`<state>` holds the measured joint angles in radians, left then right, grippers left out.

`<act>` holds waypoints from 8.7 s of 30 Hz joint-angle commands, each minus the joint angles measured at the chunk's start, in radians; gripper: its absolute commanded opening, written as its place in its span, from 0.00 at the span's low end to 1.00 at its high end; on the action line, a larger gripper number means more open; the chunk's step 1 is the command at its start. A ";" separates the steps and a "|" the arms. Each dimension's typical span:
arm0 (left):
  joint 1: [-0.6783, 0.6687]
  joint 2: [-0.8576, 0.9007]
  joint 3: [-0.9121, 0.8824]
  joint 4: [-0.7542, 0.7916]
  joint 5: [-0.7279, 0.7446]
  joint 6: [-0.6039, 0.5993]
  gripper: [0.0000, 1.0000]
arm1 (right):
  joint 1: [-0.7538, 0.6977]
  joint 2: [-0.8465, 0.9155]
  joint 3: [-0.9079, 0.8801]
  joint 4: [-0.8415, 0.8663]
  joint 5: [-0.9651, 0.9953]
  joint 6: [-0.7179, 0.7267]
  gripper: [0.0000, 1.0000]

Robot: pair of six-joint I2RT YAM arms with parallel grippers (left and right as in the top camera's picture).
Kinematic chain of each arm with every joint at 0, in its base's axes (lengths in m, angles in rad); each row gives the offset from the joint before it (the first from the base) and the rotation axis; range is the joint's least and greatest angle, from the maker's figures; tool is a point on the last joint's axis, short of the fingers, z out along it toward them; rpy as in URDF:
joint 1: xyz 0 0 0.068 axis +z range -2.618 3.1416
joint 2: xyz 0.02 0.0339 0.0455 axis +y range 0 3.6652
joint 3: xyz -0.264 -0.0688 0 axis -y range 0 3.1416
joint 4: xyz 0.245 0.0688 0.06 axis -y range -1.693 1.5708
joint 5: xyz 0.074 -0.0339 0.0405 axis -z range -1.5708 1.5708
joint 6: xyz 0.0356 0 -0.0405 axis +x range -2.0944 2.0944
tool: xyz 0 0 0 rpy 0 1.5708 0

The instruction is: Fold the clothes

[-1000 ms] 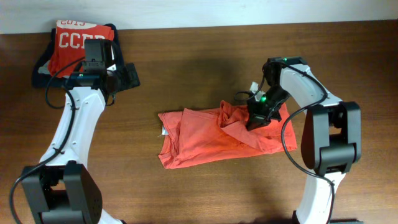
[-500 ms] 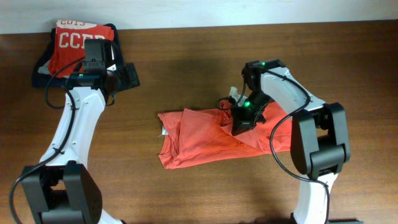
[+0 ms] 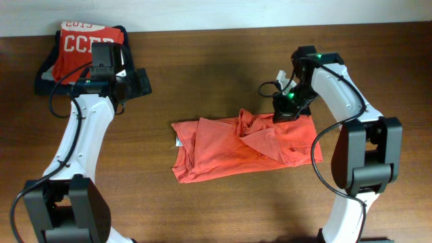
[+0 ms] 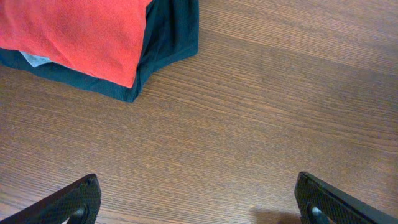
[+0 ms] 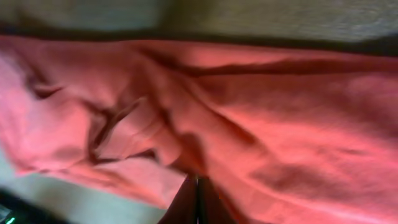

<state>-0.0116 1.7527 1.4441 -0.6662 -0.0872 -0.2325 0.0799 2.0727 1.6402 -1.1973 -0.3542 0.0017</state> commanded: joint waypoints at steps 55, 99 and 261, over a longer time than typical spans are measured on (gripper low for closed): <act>0.002 0.005 0.010 -0.001 -0.008 -0.010 0.99 | -0.338 -0.116 -0.122 0.048 0.075 -0.190 0.75; 0.002 0.005 0.010 -0.001 -0.008 -0.010 0.99 | -0.370 -0.069 -0.311 0.310 -0.056 -0.260 0.04; 0.002 0.005 0.010 0.000 -0.008 -0.010 0.99 | 0.208 -0.053 -0.197 0.478 -0.236 0.027 0.36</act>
<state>-0.0116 1.7527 1.4441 -0.6662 -0.0872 -0.2329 0.2729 2.0022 1.5082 -0.7708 -0.5983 -0.0368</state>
